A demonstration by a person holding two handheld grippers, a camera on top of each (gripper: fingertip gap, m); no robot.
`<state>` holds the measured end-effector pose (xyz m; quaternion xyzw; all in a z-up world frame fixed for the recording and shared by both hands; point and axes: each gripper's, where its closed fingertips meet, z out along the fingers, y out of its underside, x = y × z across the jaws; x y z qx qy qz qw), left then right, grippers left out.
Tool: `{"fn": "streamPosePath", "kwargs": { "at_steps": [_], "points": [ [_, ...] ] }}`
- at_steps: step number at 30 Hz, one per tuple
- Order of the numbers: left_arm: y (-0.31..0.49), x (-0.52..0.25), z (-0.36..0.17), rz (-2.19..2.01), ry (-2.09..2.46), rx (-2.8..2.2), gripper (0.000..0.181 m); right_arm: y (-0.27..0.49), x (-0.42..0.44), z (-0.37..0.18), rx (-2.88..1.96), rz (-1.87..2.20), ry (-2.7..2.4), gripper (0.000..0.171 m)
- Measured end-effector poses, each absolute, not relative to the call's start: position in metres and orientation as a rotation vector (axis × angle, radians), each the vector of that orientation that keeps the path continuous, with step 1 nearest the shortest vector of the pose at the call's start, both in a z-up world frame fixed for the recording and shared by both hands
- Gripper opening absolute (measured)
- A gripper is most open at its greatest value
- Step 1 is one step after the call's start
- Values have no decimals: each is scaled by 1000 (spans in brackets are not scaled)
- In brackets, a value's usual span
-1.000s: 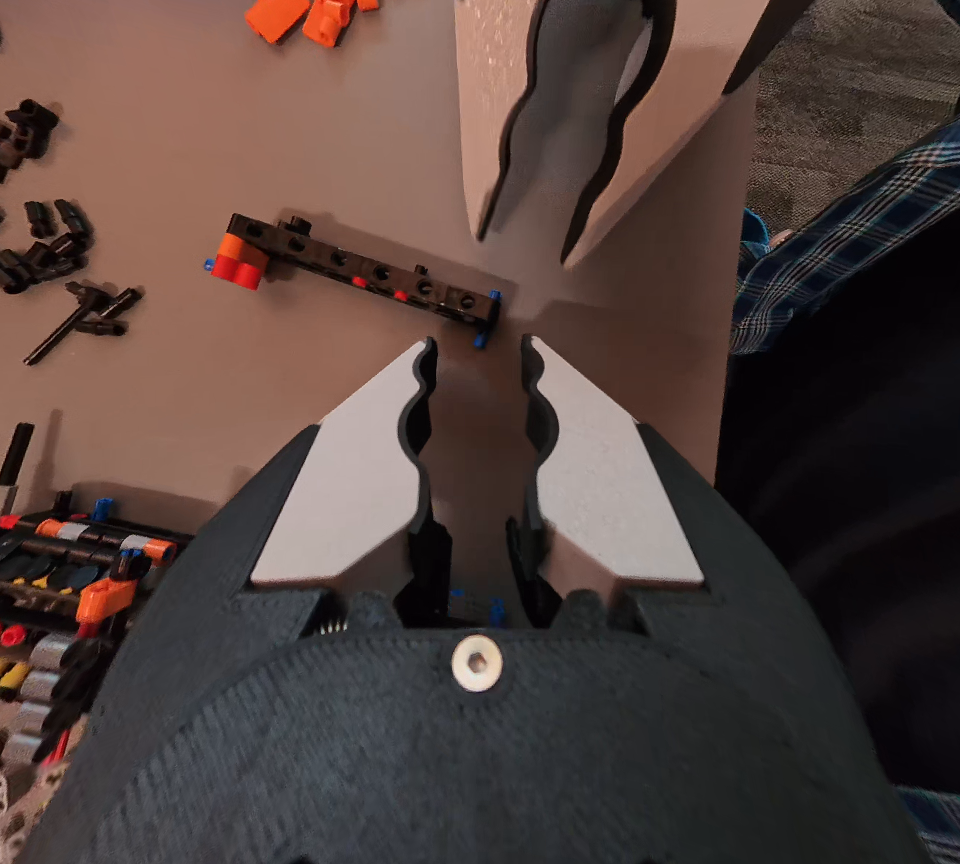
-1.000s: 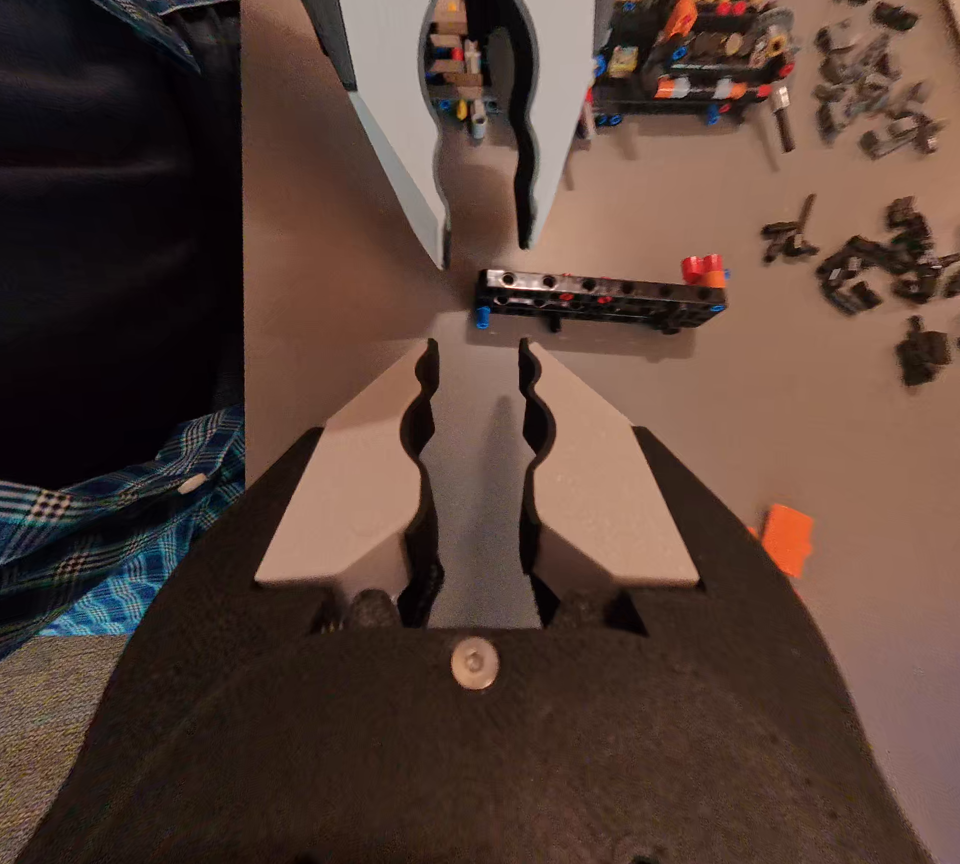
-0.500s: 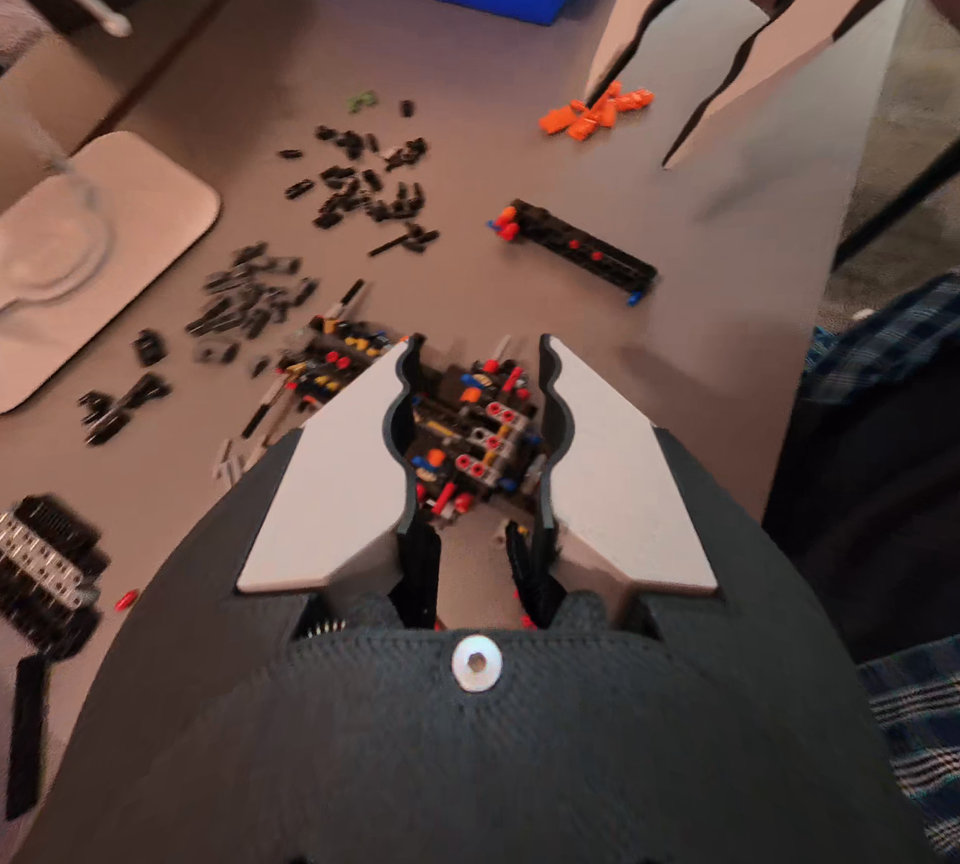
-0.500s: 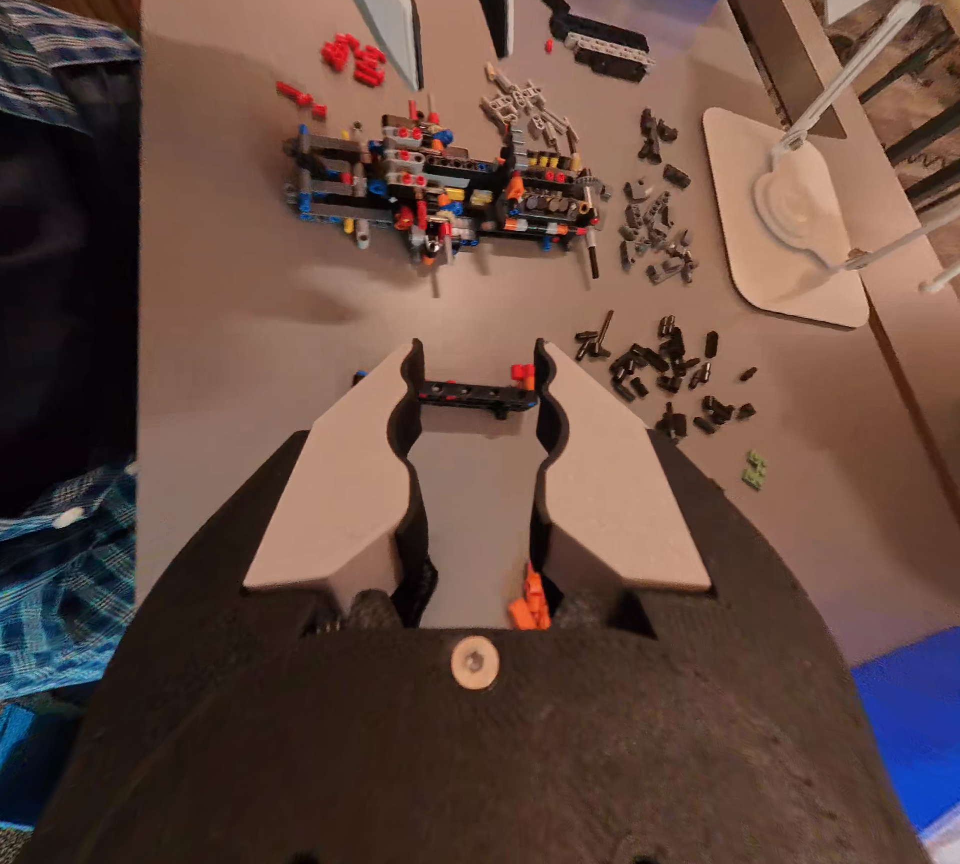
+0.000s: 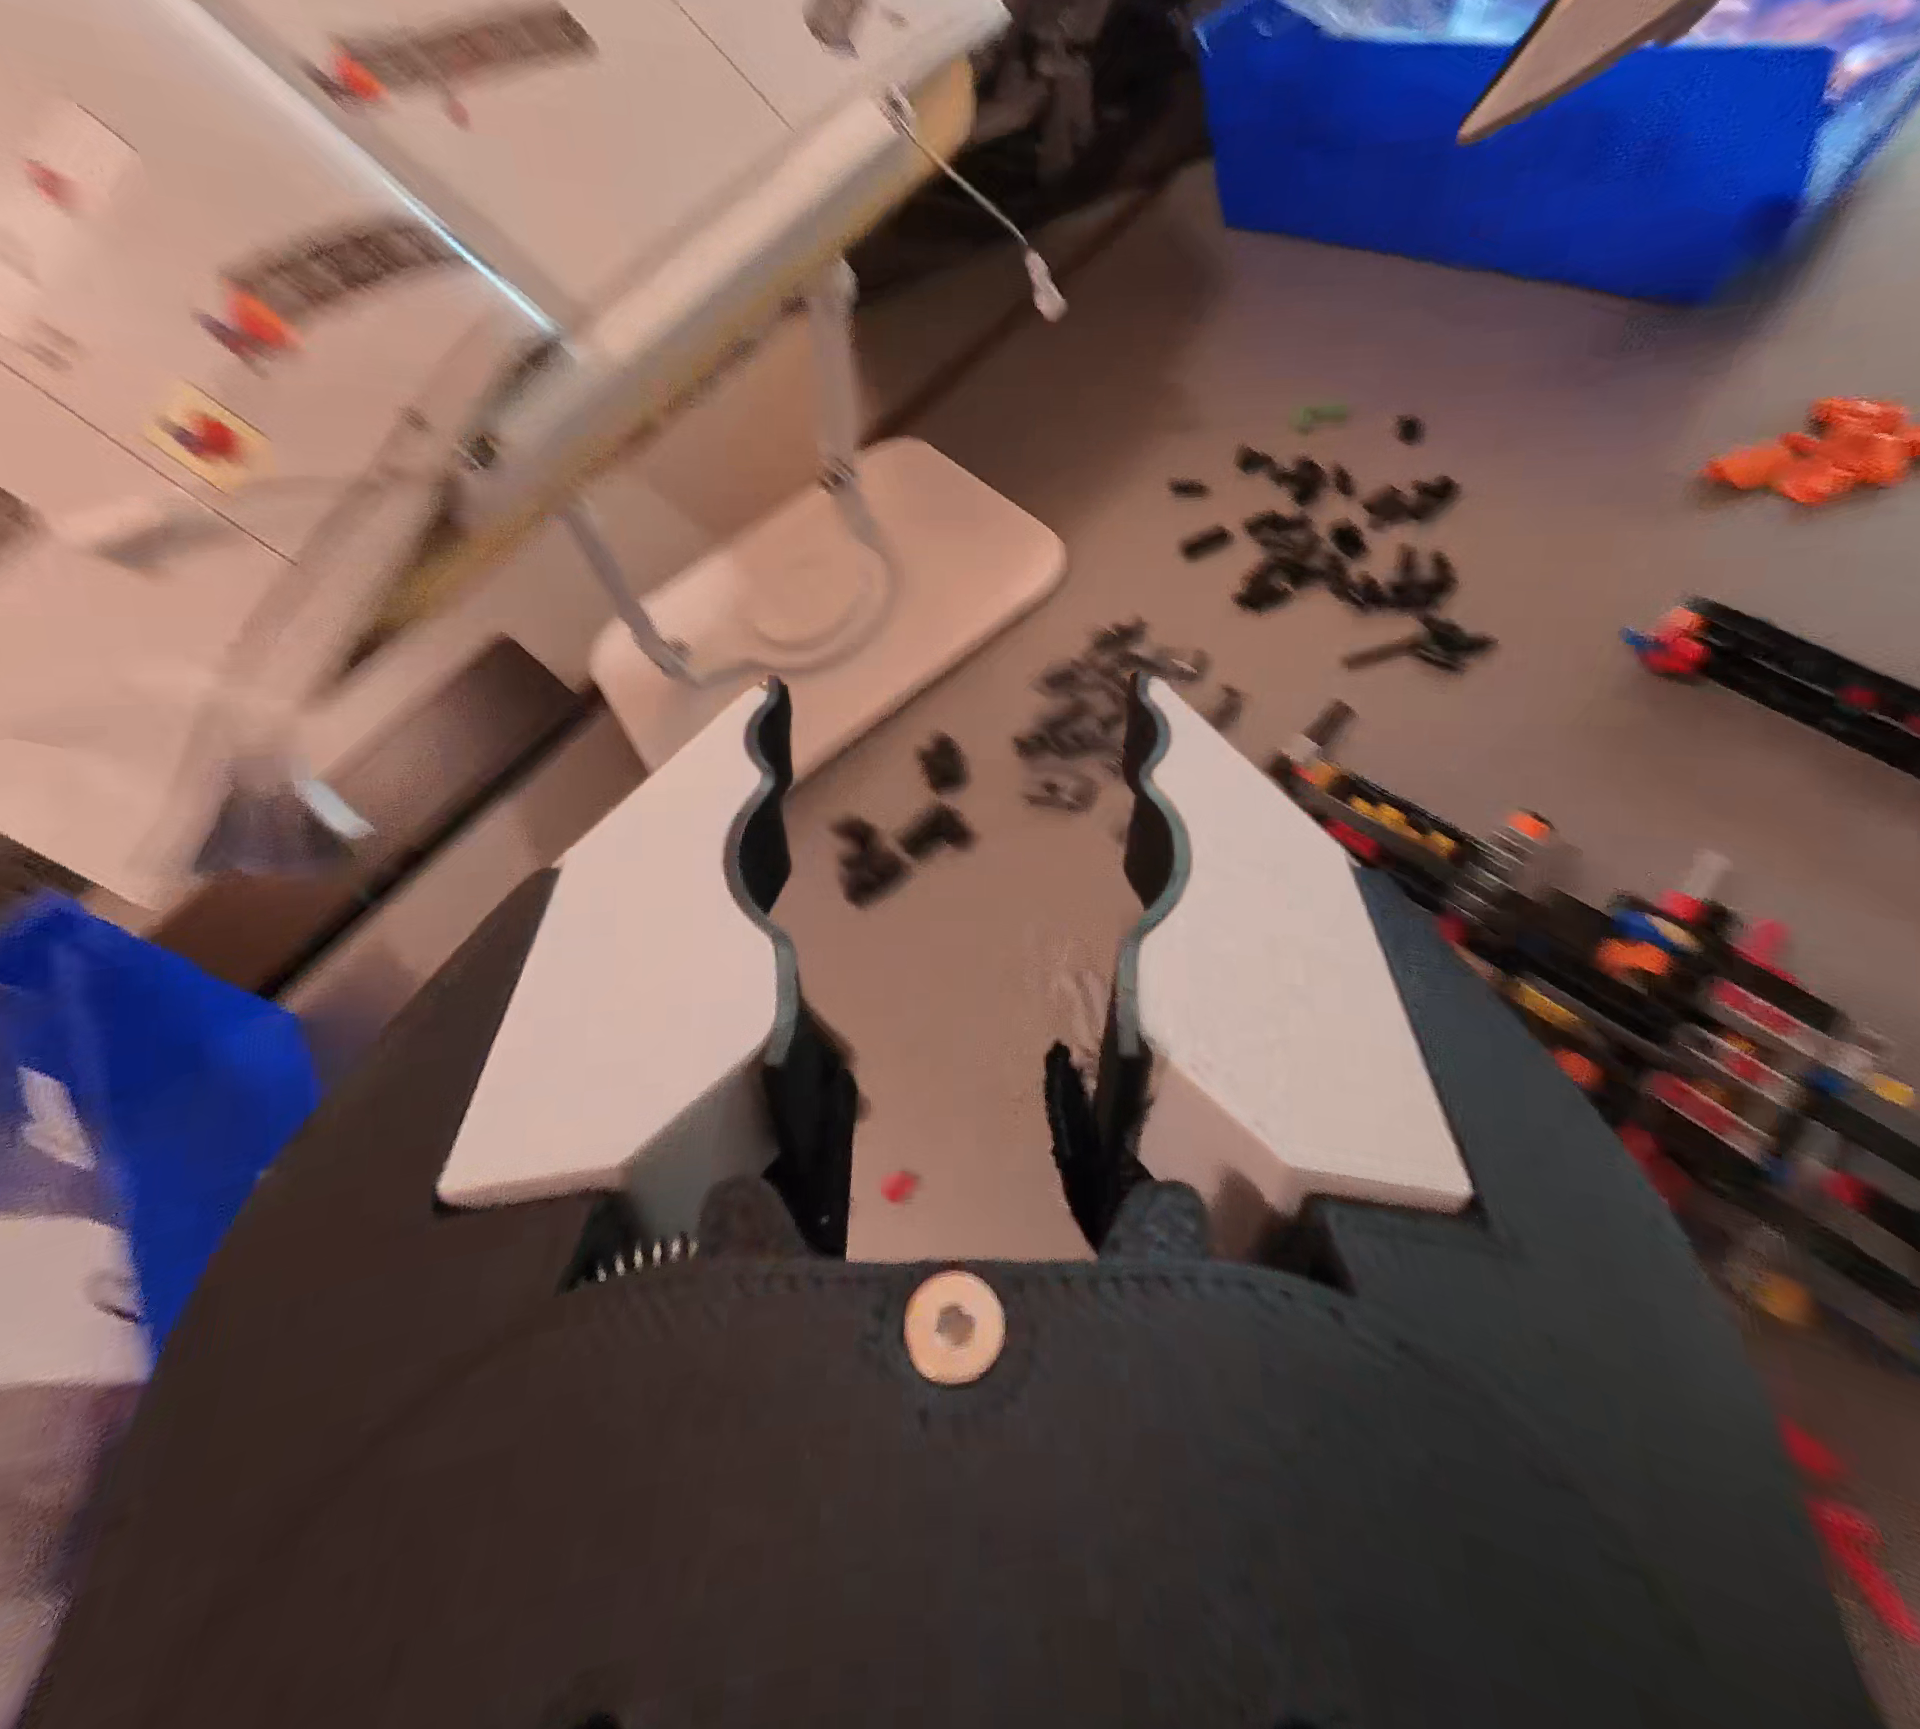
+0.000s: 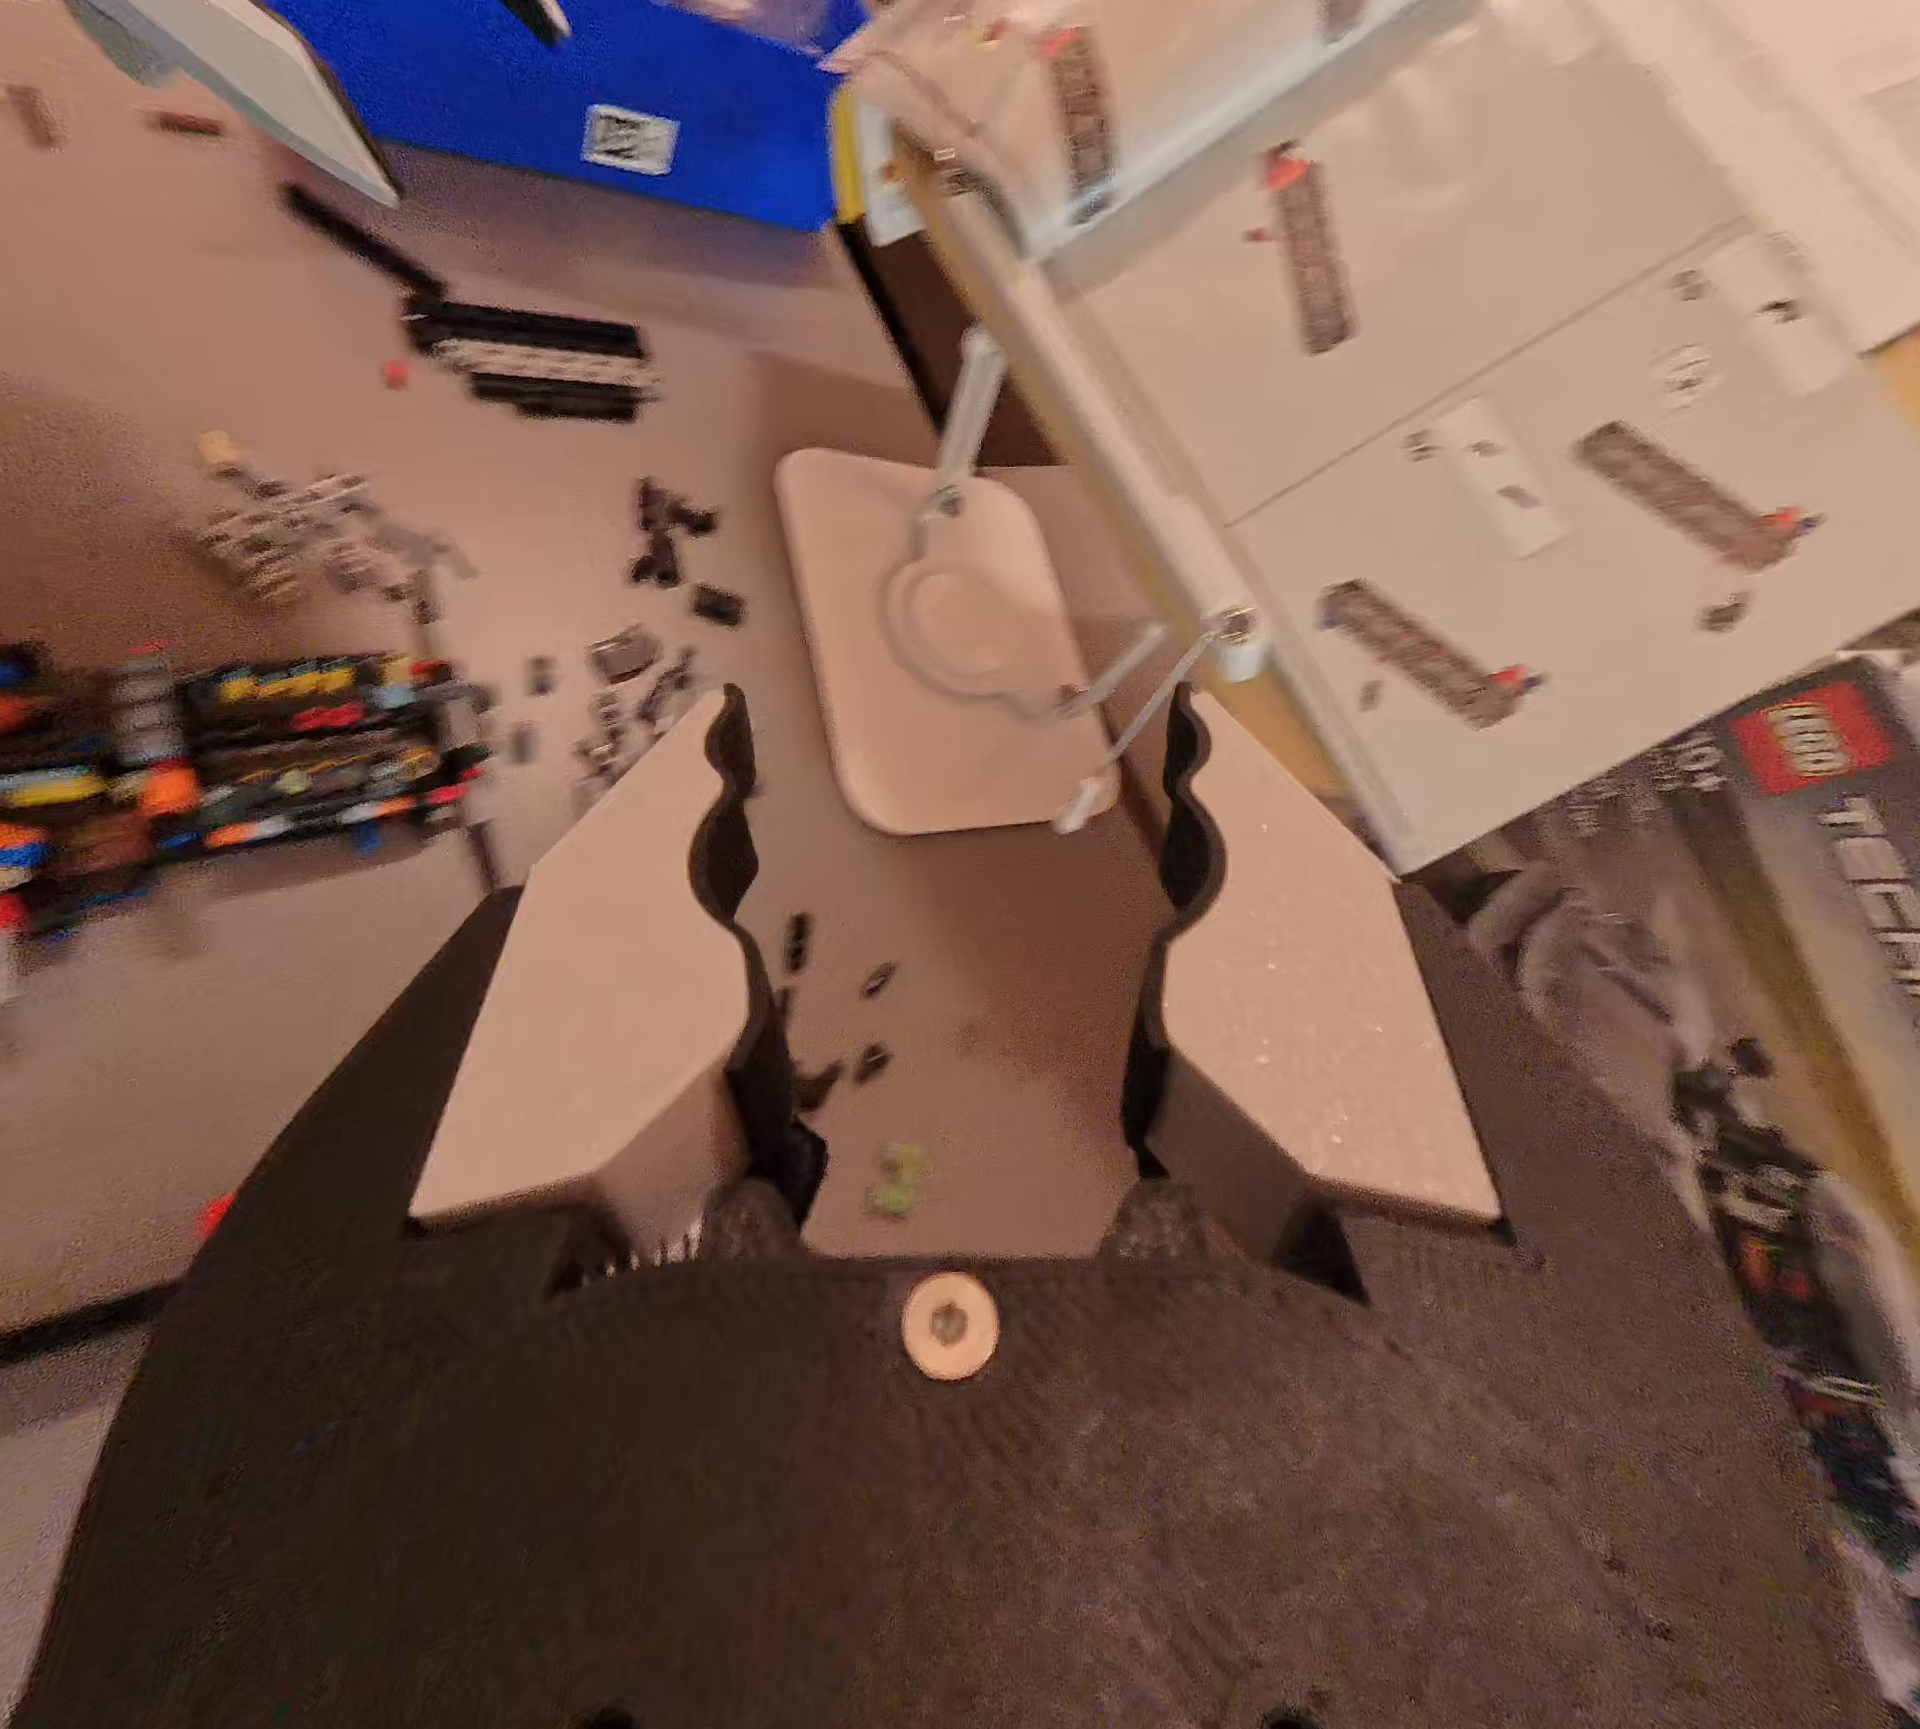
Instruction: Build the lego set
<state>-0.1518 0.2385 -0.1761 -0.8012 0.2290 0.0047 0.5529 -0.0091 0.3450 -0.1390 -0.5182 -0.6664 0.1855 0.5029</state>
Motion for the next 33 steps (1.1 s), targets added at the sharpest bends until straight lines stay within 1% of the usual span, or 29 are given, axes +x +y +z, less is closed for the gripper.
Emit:
{"fn": "streamPosePath", "kwargs": {
  "at_steps": [1,4,8,10,13,16,17,21,24,26,28,32,33],
  "points": [
    [251,-161,-163,57,548,-1854,61,361,-17,-130,-1256,427,-1583,79],
    [291,-186,-135,186,589,-1802,58,405,-42,-108,-1268,411,-1534,77],
    [340,-231,-123,421,660,-1803,63,458,-78,-90,-1264,313,-1512,87],
    [356,-247,-122,476,703,-1801,61,486,-95,-77,-1248,274,-1494,92],
    [372,-268,-140,448,740,-1881,64,525,-111,-63,-1262,247,-1486,99],
    [376,-273,-152,317,733,-1889,70,557,-119,-54,-1296,246,-1471,108],
    [376,-273,-152,295,727,-1873,69,566,-120,-54,-1314,245,-1468,112],
    [369,-275,-157,279,709,-1908,66,581,-124,-67,-1368,222,-1500,117],
    [366,-276,-160,297,684,-1910,64,585,-124,-73,-1393,225,-1496,112],
    [367,-274,-161,264,658,-1893,66,583,-124,-75,-1395,239,-1492,104],
    [366,-274,-160,233,637,-1880,63,581,-123,-76,-1393,242,-1494,99],
    [361,-274,-164,221,630,-1868,56,575,-124,-80,-1380,218,-1544,77],
    [361,-274,-165,223,634,-1868,57,575,-124,-81,-1381,208,-1553,75]
  ]
}}
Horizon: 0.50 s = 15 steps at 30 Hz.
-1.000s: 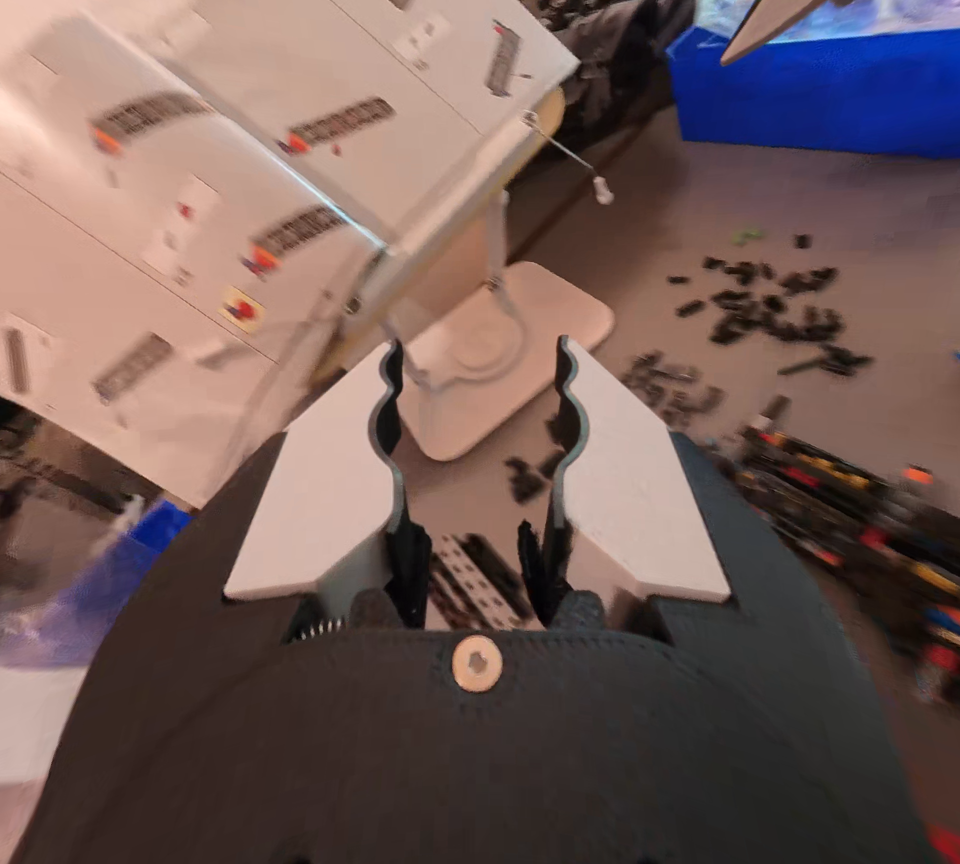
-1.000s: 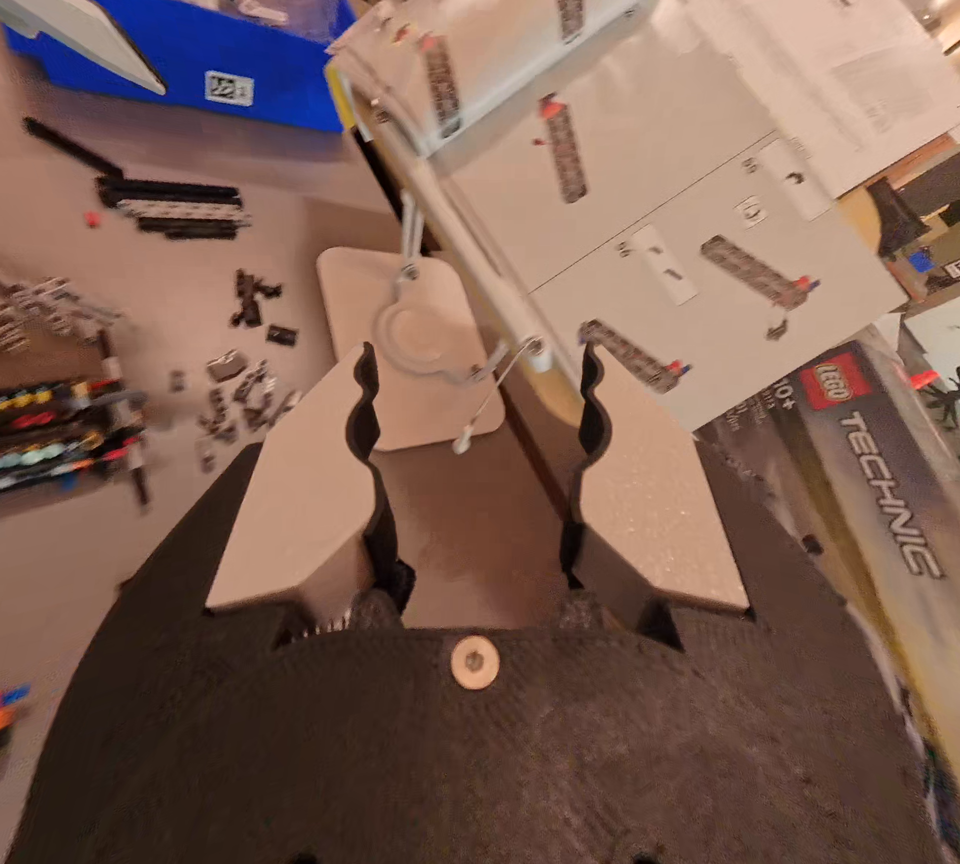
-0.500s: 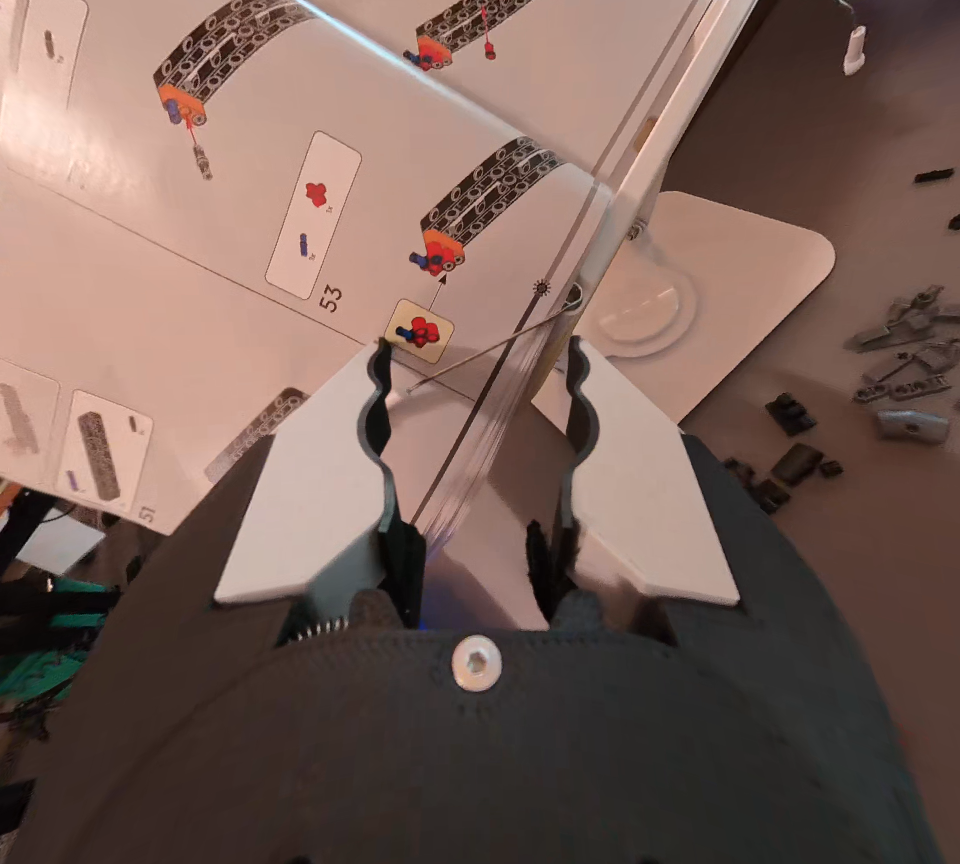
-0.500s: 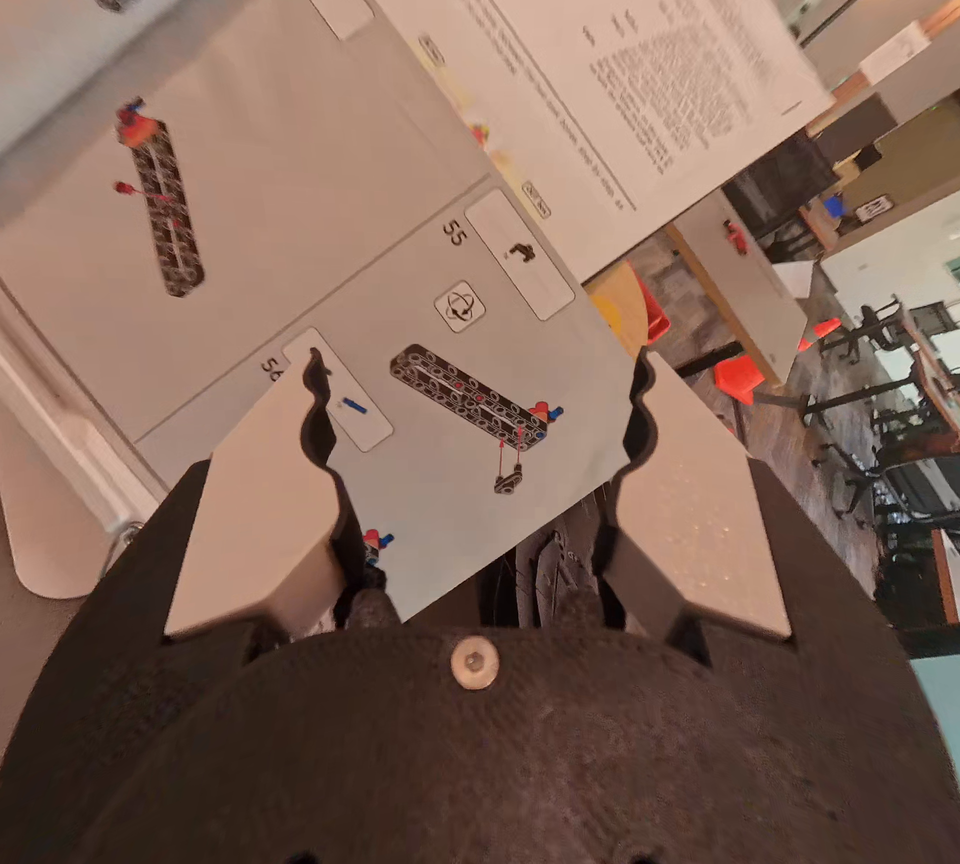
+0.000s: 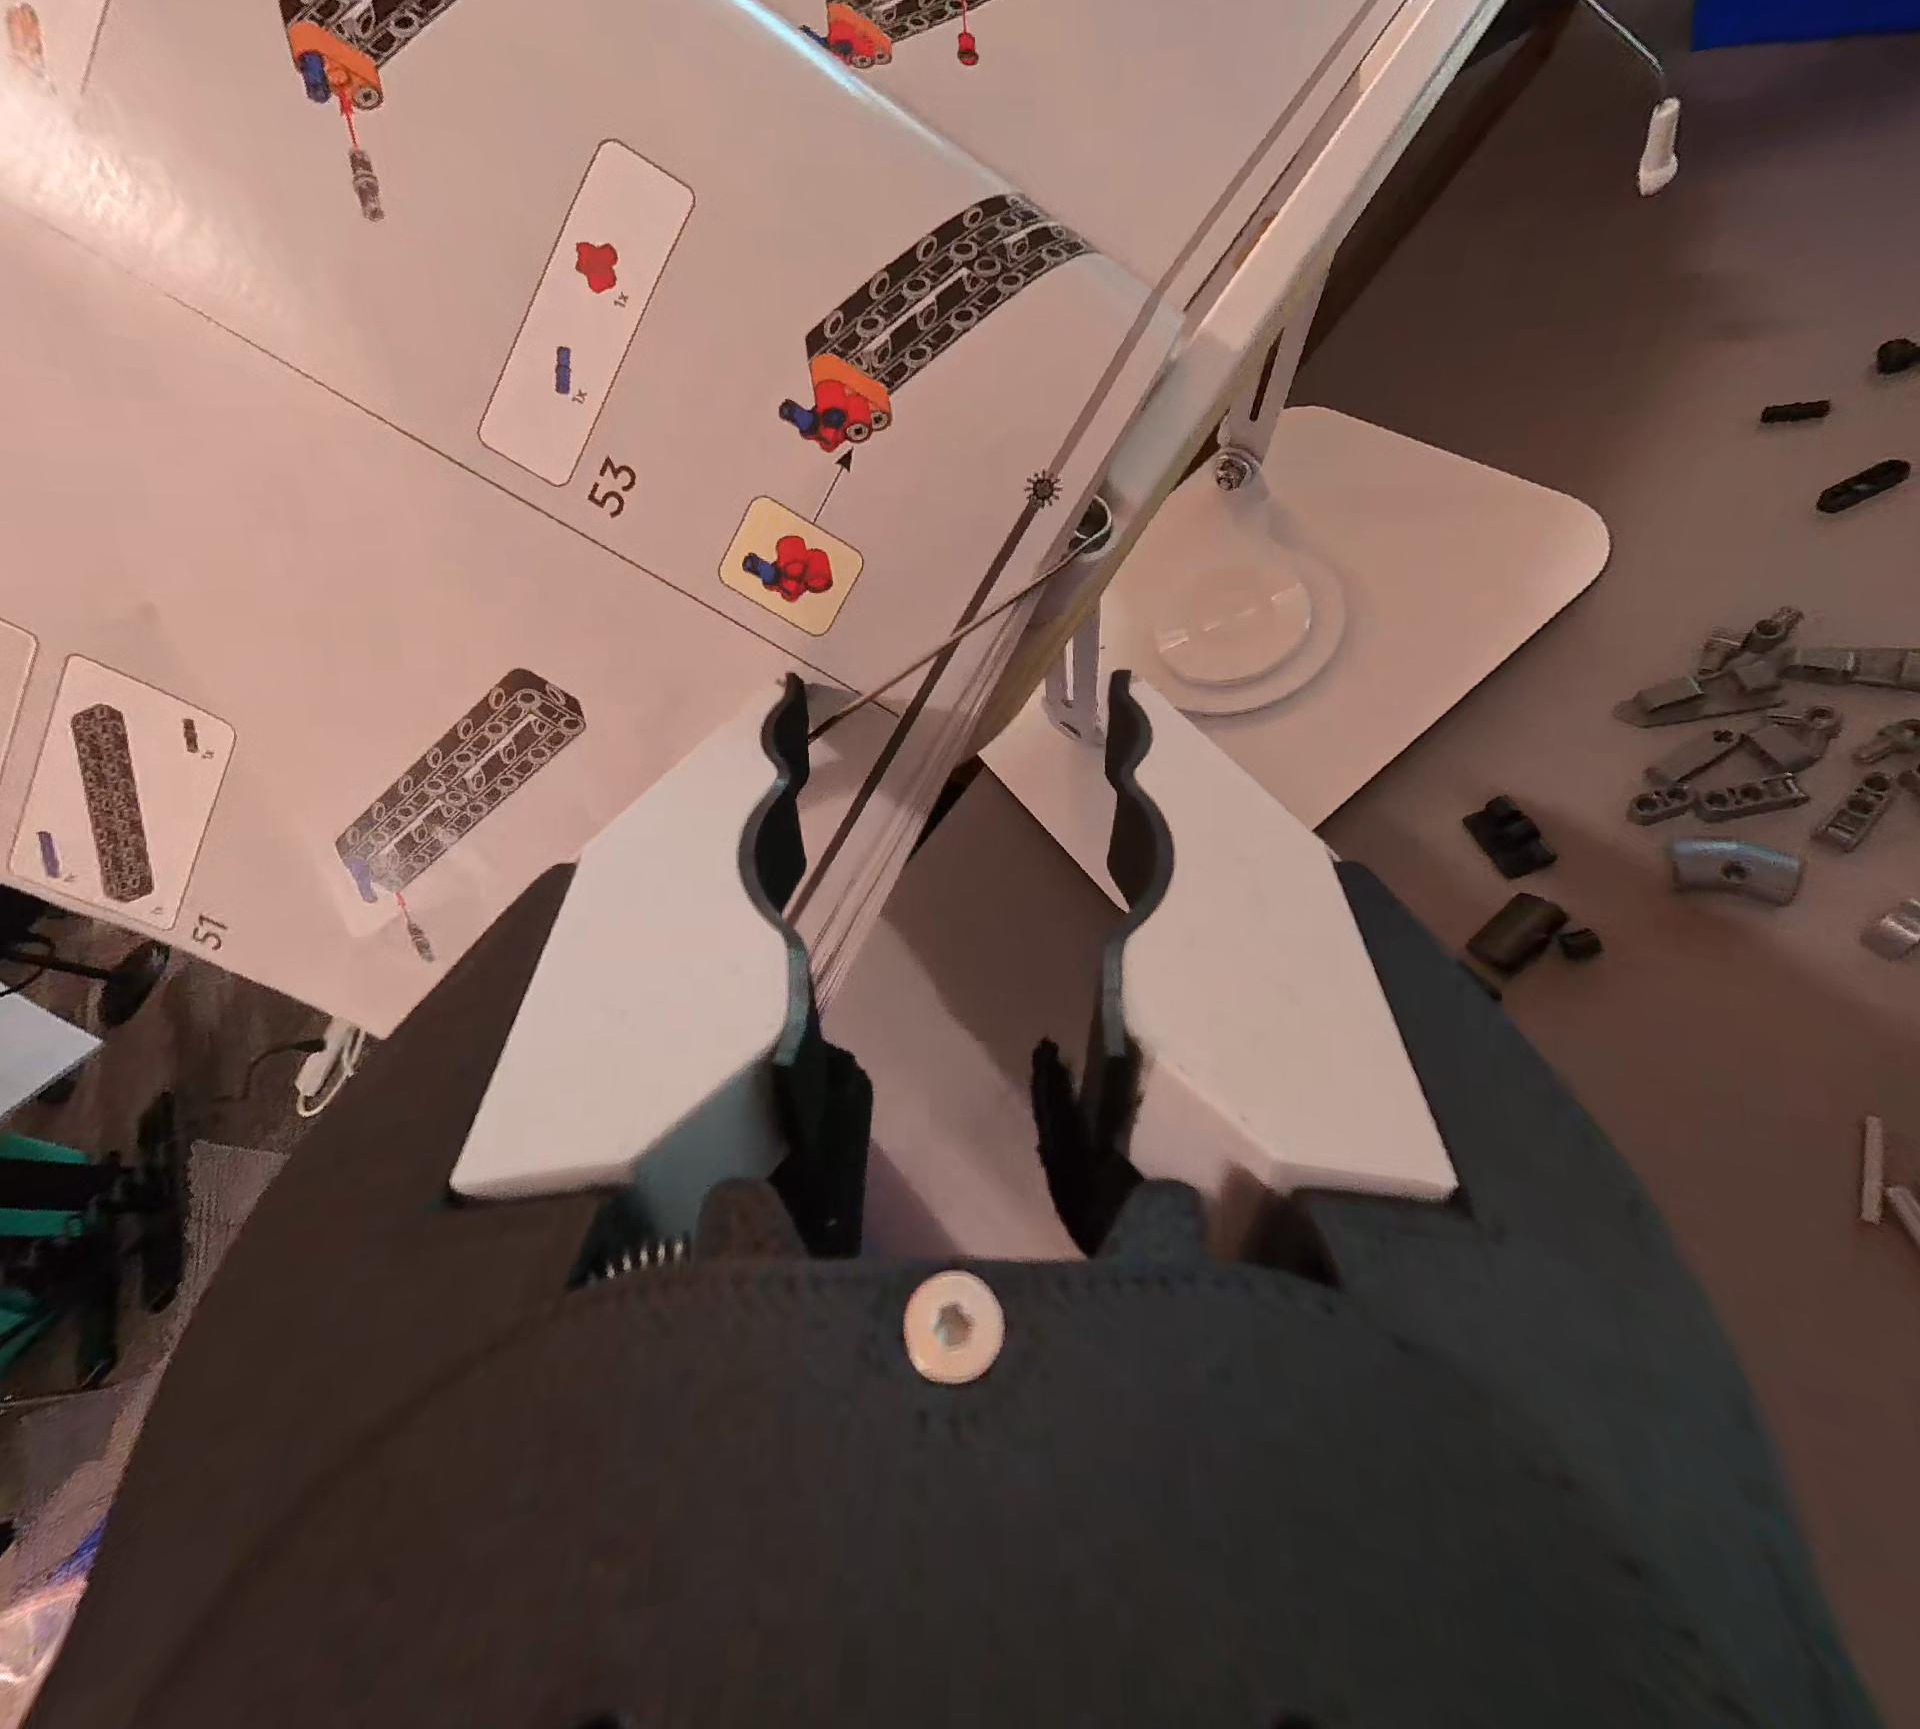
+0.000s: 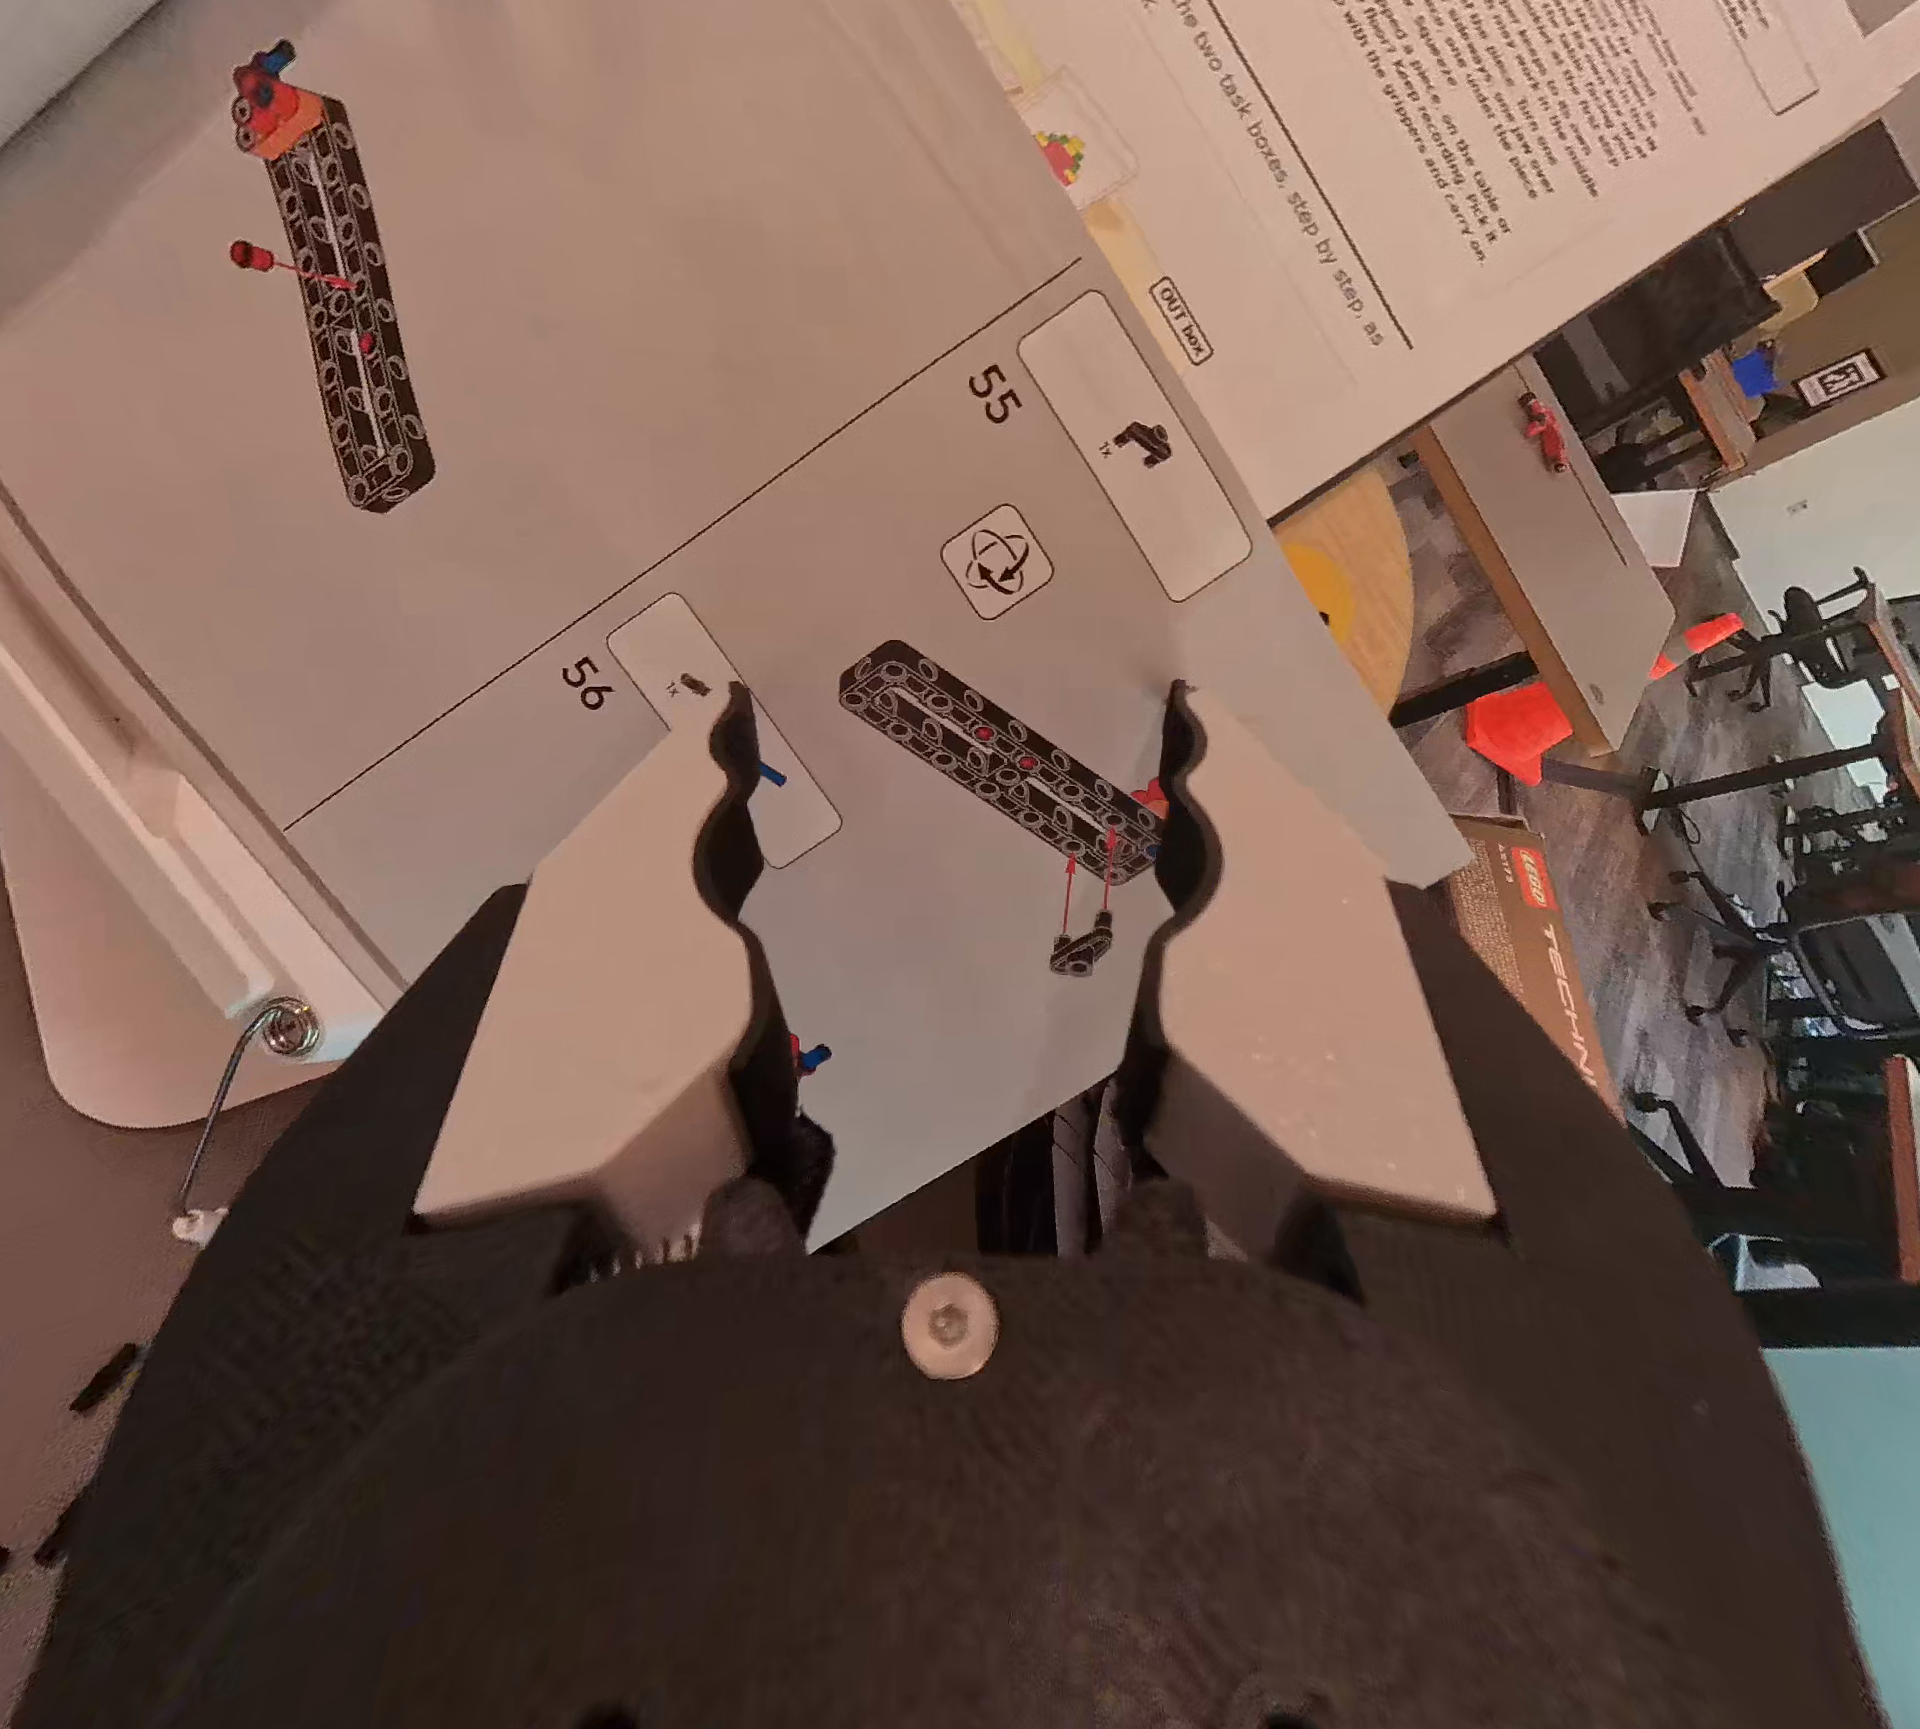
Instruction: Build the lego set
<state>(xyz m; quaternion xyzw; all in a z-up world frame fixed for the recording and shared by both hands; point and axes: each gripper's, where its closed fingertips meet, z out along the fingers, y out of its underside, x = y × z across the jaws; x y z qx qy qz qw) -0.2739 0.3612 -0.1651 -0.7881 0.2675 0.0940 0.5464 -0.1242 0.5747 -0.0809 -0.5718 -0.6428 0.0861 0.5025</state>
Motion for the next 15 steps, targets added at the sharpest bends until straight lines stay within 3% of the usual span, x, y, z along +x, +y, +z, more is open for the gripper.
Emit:
{"fn": "streamPosePath", "kwargs": {
  "at_steps": [2,7,9,13,15],
  "points": [
    [361,-275,-165,235,646,-1874,55,573,-124,-79,-1386,186,-1576,70],
    [356,-274,-150,211,671,-1801,48,581,-126,-62,-1370,190,-1581,106],
    [354,-273,-144,206,675,-1772,48,589,-126,-65,-1379,159,-1602,110],
    [355,-279,-145,232,669,-1784,56,590,-121,-49,-1362,209,-1576,104],
    [358,-283,-145,253,661,-1776,60,592,-115,-36,-1363,271,-1537,92]
  ]
}}
